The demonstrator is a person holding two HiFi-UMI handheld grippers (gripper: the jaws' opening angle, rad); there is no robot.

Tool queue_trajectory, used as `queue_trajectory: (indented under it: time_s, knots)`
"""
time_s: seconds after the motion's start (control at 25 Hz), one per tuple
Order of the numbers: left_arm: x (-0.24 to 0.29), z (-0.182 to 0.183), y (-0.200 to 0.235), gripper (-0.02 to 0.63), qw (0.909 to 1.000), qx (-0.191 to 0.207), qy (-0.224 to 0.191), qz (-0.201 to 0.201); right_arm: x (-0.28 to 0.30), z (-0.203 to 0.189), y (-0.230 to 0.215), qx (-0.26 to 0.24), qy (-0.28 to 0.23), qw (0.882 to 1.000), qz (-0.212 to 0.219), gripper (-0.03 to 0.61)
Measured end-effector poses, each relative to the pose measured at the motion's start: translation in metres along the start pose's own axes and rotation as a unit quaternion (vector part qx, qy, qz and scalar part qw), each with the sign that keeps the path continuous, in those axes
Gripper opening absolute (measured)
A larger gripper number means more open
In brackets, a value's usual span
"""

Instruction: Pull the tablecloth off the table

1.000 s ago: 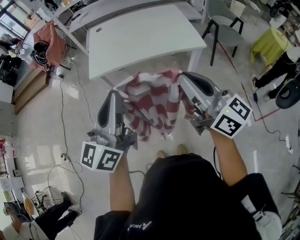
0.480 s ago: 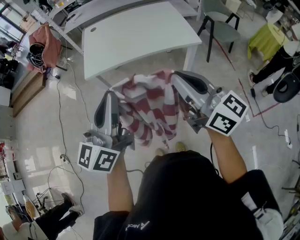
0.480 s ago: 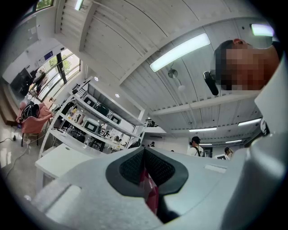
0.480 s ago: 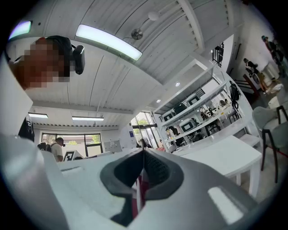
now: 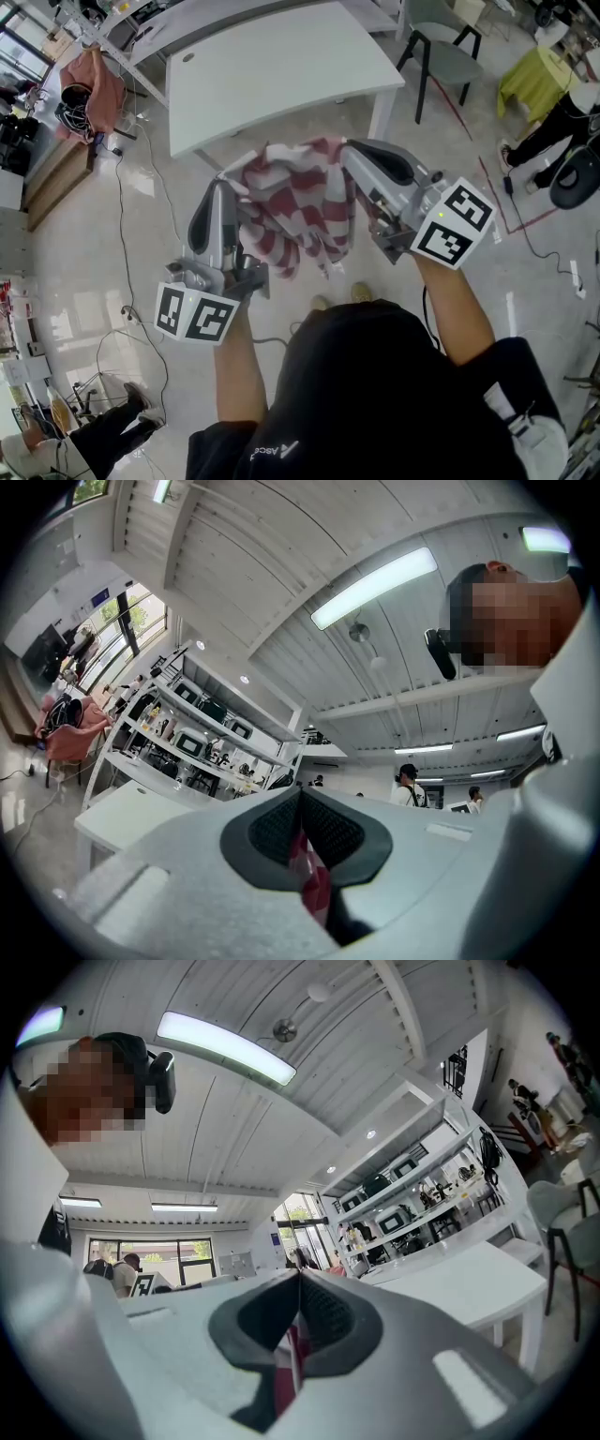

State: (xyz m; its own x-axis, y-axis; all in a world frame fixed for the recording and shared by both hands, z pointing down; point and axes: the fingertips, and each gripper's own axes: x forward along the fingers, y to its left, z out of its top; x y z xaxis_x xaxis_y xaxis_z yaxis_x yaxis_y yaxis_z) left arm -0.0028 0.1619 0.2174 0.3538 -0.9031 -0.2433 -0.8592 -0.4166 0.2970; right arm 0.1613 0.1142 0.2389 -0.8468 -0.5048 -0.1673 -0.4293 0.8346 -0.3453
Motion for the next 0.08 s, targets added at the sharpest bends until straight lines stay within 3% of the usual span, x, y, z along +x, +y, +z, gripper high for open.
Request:
queue_trajectory:
  time_s: [0.08]
  knots:
    - [-0.001, -0.0011, -0.0012, 0.011, 1.0, -0.001, 0.0, 0.0, -0.0015, -0.0011, 0.0001, 0.001, 0.0, 1.0, -0.001, 0.005]
